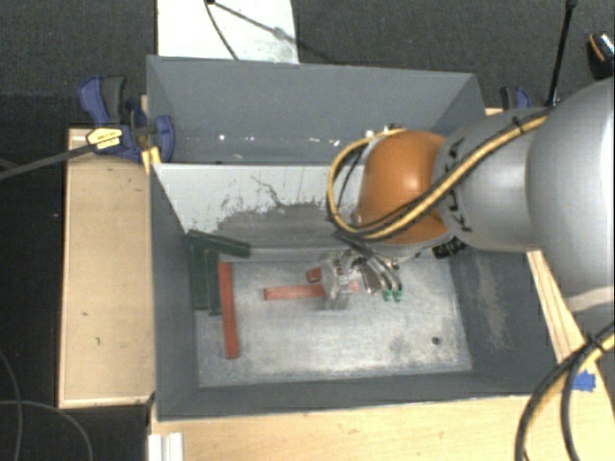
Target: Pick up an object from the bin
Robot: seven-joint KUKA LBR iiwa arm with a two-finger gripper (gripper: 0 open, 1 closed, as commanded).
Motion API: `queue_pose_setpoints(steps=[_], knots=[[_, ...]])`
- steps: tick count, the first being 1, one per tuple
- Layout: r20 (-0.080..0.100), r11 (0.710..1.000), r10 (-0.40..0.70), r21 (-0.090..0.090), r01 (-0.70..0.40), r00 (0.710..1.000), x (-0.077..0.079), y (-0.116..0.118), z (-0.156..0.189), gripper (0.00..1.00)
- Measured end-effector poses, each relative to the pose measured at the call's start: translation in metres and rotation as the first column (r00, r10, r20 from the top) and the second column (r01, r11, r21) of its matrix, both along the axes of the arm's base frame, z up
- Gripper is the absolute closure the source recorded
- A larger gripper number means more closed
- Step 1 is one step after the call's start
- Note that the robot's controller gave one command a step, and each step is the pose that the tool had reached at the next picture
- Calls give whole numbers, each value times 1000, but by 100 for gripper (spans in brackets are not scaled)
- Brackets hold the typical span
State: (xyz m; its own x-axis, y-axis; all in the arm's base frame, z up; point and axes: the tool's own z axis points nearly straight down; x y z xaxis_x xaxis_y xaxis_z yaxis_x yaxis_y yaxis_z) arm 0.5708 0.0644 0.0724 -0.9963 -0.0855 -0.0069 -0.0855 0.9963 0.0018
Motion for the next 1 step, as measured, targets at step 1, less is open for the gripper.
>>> queue_pose_setpoints(steps=[1], knots=[[6, 994, 110, -2, -110, 994, 3, -2, 176, 100]])
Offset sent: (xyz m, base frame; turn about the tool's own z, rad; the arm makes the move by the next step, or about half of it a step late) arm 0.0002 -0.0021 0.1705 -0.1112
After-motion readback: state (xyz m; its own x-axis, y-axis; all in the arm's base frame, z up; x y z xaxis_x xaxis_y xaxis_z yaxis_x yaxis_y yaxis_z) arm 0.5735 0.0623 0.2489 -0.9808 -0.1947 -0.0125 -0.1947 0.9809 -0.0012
